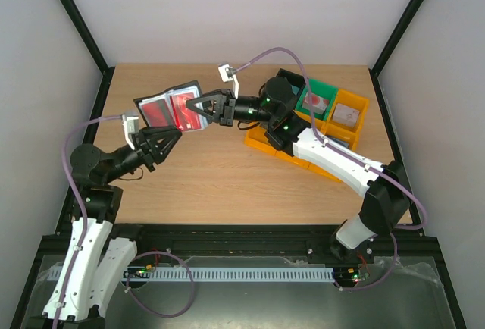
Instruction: Take the credit cards out of the card holder
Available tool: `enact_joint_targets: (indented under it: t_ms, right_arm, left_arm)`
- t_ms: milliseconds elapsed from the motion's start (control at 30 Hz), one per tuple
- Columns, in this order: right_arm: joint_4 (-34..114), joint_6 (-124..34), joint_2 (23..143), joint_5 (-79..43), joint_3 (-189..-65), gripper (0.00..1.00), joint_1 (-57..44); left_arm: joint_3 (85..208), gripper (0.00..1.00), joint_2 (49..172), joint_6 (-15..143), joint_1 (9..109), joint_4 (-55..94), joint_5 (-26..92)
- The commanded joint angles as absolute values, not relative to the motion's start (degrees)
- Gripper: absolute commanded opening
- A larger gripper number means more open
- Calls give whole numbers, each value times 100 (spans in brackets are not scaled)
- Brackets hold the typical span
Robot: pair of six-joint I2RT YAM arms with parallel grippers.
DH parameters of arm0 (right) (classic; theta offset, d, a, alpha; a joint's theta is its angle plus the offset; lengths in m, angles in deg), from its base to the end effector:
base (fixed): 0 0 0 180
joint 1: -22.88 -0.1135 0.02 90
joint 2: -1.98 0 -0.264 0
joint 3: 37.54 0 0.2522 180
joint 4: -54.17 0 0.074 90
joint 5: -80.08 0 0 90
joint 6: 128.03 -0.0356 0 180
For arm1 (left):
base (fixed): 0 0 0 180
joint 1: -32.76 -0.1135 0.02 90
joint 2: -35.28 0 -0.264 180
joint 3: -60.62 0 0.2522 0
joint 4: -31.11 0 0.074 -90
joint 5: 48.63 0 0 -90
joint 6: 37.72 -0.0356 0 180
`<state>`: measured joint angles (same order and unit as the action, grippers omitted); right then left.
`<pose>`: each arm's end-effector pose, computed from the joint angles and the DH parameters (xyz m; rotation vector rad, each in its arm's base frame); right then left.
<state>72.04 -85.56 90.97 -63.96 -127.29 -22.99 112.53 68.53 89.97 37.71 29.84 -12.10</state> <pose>0.2282 0.2766 0.4111 -0.9578 1.3911 1.8771 0.1261 -0.0396 0.3674 0.4659 1.4285 -1.1948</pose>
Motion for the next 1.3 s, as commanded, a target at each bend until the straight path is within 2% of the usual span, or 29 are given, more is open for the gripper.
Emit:
enact_joint_targets:
  t_ms: [0,167,300,500,600,700,867,1033,1267]
  right_arm:
    - [8188,-8955,8903,-6790,-12920,2,-2373]
    - [8178,-9091,8930,-6907,-13000,2,-2371]
    - [8106,-9042,8900,-6868,-12966,2,-2383]
    - [8028,-8982,9103,-6861,-13213,2,-2543]
    - [8047,-8986,9218,-6818,-13340,2,-2598]
    - [8031,-8960,9221,-6750,-13345,2,-2599]
    - [7732,-8801,9185,-6769,-13290,2,-2555]
    - [7580,-8694,8875,-6812,-12964,19,-2290]
    - [7072,-8342,8596,-6919,-12768,22,-2180]
  left_arm:
    - [11189,29,6872,9284,3696,3182,-1365]
    - [11342,43,7101,10343,3564,4287,-1513]
    - [11575,43,7313,10710,3562,4239,-1544]
    - [11659,31,7505,10494,3663,3840,-1444]
    - [11687,20,7522,10421,3759,3858,-1491]
    - [11674,3,7482,10315,3795,3831,-1574]
    - [11670,2,7319,10261,3775,3879,-1627]
    - [11713,2,7243,10280,3652,3873,-1490]
    - [11662,2,7205,10232,3579,3923,-1460]
